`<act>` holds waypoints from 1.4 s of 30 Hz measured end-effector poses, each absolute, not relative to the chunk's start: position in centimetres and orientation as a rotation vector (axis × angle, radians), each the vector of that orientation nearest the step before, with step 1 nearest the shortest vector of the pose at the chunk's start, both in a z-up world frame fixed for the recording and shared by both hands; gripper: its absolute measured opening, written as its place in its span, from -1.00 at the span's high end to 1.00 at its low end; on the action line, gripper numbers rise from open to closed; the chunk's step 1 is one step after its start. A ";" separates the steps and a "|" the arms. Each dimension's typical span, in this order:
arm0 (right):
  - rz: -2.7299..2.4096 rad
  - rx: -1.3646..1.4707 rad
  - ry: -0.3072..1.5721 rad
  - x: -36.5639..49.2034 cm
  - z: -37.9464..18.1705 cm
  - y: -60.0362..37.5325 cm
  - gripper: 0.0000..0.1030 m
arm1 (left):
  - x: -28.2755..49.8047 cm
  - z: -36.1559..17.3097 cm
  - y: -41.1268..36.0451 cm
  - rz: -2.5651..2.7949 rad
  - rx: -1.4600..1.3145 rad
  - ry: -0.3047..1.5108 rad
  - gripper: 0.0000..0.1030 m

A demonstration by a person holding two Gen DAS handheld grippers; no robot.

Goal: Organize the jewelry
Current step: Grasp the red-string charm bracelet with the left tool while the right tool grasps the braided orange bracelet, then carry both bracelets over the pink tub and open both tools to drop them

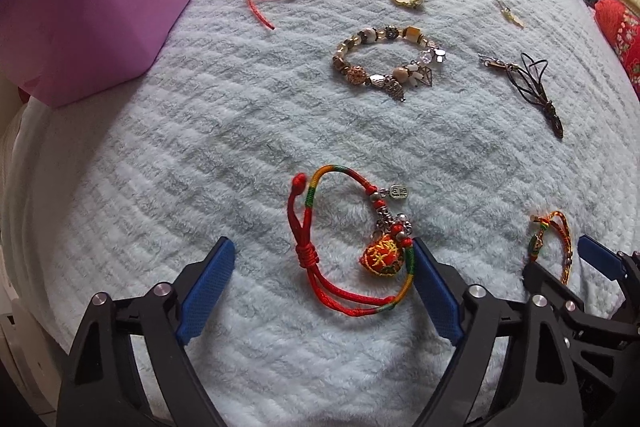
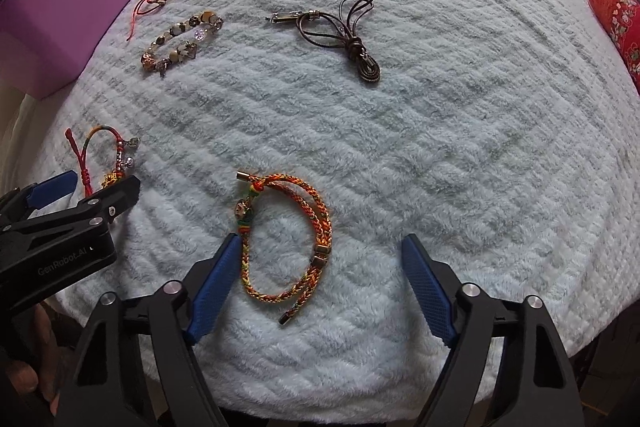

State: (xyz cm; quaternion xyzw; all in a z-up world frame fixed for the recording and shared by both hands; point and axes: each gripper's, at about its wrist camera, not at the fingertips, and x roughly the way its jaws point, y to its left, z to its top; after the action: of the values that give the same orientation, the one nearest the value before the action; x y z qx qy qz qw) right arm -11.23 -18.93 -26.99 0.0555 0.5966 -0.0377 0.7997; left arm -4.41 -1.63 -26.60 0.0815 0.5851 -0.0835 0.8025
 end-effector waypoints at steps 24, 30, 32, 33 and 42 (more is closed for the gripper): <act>0.084 0.160 1.231 -9.5 -17.1 -21.7 0.84 | -5.4 -17.0 -5.4 -0.199 0.116 1.192 0.62; 0.179 0.129 1.200 -7.4 -10.6 -22.5 0.84 | -4.1 -11.5 -4.9 -0.106 0.048 1.218 0.62; 0.207 0.126 1.185 -6.3 -8.4 -22.3 0.84 | -3.5 -9.2 -4.7 -0.082 0.038 1.209 0.62; 0.221 0.123 1.178 -5.7 -7.4 -22.1 0.84 | -3.2 -8.0 -4.6 -0.072 0.030 1.200 0.62; 0.319 0.088 1.095 1.4 0.1 -16.6 0.84 | 2.0 2.0 0.7 -0.020 -0.053 1.072 0.61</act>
State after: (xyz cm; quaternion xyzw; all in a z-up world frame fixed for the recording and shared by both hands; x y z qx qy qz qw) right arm 1.37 -16.61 0.11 0.0415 0.5182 0.1510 0.8408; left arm 2.04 0.66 2.01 -0.0254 0.5107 -0.0097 0.8593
